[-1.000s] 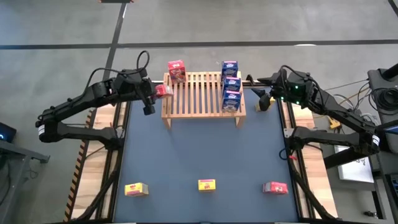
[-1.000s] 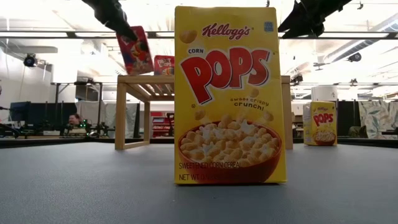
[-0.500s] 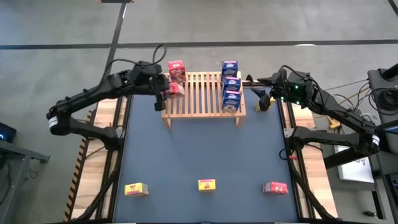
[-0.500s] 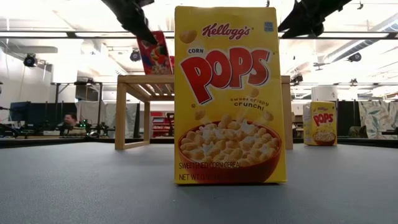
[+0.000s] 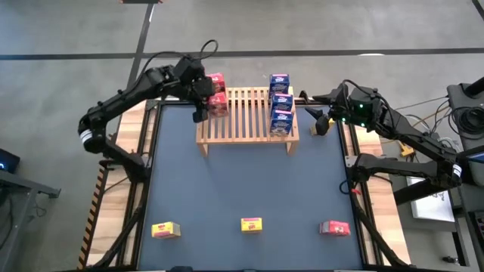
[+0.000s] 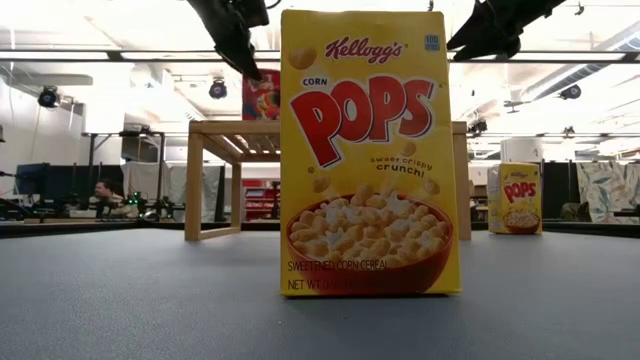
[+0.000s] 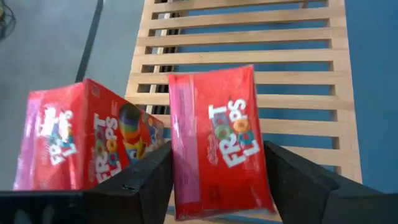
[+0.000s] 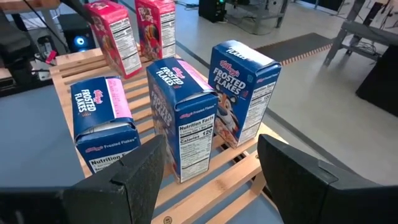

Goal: Stack cereal on shelf
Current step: Put the top red cereal box on the shelf aligned with the red cereal box, then put the top yellow cereal box on the shelf

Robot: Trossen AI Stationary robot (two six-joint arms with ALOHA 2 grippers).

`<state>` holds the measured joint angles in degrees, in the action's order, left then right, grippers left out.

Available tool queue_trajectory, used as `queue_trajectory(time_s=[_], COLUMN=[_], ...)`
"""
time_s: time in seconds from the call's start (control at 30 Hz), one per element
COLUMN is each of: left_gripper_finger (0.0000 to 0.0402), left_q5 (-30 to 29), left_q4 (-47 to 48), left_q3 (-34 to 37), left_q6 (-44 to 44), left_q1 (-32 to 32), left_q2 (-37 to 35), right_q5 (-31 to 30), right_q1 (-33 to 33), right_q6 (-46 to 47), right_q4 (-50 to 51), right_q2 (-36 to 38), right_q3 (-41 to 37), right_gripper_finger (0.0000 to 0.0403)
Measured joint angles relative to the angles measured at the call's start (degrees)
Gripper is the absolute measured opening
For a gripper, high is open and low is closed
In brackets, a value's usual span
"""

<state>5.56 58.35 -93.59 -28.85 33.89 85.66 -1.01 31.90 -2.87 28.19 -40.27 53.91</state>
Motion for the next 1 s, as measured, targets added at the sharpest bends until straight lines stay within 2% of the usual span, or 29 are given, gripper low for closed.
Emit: queue_trajectory(time_s=[0.33,0.7,0.87,1.0], left_gripper_finger=[0.0233,0.0233,0.0233,0.0233], left_q5=[0.06,-0.27,0.97,4.54], left_q4=[9.63,20.04,22.81,21.15], left_q3=[-13.41,-23.24,-22.36,-14.04], left_q6=[-2.17,-0.17,4.88,10.58], left_q1=[0.16,0.52,0.27,-0.83], left_q2=[5.79,3.23,-2.13,-10.46], right_q5=[0.0,0.0,-0.01,0.0], right_q1=[0.0,0.0,0.0,0.0], right_q6=[-0.74,-0.81,-0.73,-0.72], right_q4=[0.02,0.0,0.0,0.27], right_q2=[0.02,0.48,0.89,1.28], right_q3=[0.0,0.0,0.0,0.0], right_gripper_finger=[0.0244,0.0244,0.0244,0.0244])
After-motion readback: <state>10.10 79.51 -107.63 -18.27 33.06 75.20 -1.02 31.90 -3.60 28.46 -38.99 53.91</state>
